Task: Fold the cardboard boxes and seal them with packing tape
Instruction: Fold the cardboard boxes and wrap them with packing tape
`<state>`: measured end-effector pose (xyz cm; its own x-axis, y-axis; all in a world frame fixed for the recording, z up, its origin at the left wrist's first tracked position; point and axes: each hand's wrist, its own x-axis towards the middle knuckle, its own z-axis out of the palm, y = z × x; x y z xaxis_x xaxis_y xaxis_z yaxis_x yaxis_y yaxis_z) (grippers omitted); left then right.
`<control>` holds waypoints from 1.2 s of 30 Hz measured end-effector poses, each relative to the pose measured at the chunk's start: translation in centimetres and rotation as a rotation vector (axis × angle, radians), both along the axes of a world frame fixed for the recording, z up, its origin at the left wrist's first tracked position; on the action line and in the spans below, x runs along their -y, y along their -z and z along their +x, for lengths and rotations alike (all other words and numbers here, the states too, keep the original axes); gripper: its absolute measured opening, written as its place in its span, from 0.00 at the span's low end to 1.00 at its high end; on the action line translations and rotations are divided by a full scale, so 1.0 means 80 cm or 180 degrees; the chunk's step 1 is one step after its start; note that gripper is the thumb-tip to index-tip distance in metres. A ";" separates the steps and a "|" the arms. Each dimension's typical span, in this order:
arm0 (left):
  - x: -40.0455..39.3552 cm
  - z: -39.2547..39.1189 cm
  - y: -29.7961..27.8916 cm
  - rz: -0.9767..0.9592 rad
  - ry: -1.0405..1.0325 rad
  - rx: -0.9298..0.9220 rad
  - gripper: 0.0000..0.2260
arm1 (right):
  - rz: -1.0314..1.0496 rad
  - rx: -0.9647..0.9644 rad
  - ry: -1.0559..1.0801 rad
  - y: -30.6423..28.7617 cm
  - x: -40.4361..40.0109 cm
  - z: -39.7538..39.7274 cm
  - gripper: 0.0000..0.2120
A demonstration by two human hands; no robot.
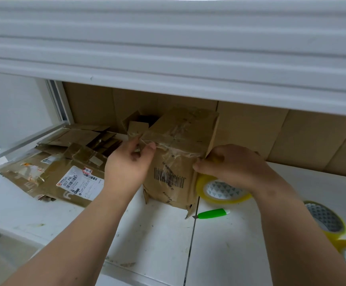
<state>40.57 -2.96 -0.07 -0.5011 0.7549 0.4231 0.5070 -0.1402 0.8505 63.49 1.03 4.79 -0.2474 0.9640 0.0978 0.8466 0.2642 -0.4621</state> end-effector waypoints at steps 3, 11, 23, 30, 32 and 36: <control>-0.007 0.008 -0.001 -0.0134 -0.0048 -0.0332 0.28 | 0.0076 0.0041 0.0161 0.003 0.001 -0.006 0.39; -0.015 -0.002 0.009 -0.0025 0.0145 -0.0218 0.12 | 0.0871 0.0545 0.0367 0.010 -0.001 -0.017 0.39; -0.035 -0.024 0.009 0.0104 0.0253 0.1517 0.09 | -0.0431 -0.0758 -0.0135 0.002 0.012 -0.004 0.14; -0.051 -0.027 -0.006 -0.0018 0.0279 0.1158 0.20 | -0.0843 -0.1744 -0.0231 0.023 0.027 -0.016 0.12; -0.040 -0.008 -0.001 -0.0002 0.0387 0.0521 0.25 | -0.0934 -0.1951 -0.0219 0.029 0.028 -0.016 0.13; -0.025 0.019 0.009 0.0047 0.0542 -0.1029 0.42 | -0.1049 -0.2309 -0.0302 0.036 0.031 -0.015 0.14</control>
